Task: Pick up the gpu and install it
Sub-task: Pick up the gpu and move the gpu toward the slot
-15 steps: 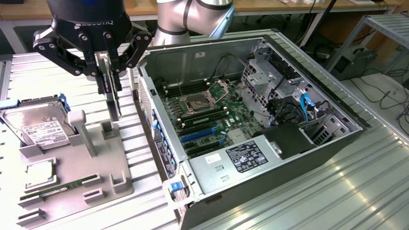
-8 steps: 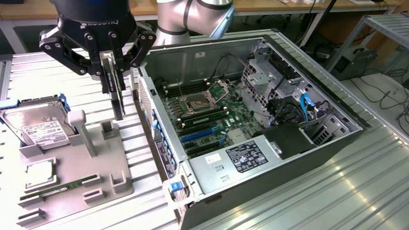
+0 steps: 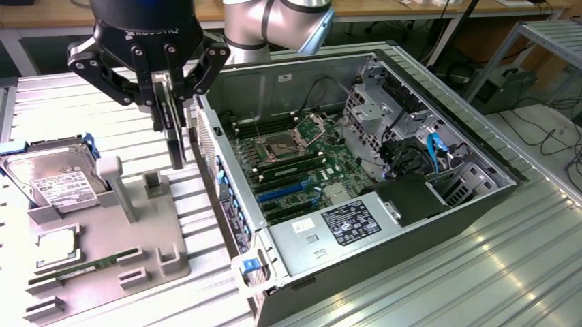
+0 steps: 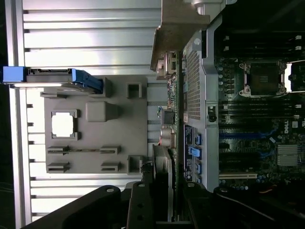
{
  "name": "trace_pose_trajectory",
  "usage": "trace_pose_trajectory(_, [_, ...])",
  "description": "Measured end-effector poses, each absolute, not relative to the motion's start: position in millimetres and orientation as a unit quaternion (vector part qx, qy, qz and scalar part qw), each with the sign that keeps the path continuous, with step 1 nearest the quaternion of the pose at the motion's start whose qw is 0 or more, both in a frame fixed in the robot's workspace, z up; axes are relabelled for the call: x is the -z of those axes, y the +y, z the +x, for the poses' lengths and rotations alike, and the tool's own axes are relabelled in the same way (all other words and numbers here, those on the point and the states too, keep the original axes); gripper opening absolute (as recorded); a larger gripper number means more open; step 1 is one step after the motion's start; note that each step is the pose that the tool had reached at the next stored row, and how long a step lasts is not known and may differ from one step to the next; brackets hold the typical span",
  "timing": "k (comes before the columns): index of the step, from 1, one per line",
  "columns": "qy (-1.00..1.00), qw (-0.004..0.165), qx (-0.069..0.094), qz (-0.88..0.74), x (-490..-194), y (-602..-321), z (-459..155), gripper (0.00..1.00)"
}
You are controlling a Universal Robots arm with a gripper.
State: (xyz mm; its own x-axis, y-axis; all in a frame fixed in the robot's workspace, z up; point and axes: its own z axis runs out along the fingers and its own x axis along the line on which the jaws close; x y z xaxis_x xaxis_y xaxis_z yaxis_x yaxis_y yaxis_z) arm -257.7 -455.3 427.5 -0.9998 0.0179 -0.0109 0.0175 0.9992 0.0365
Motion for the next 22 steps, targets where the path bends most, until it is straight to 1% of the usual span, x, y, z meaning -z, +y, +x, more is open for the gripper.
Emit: trace_pose_trajectory(22, [1.000,0.006,-0.018,0.009,-427,-455,-226,0.27])
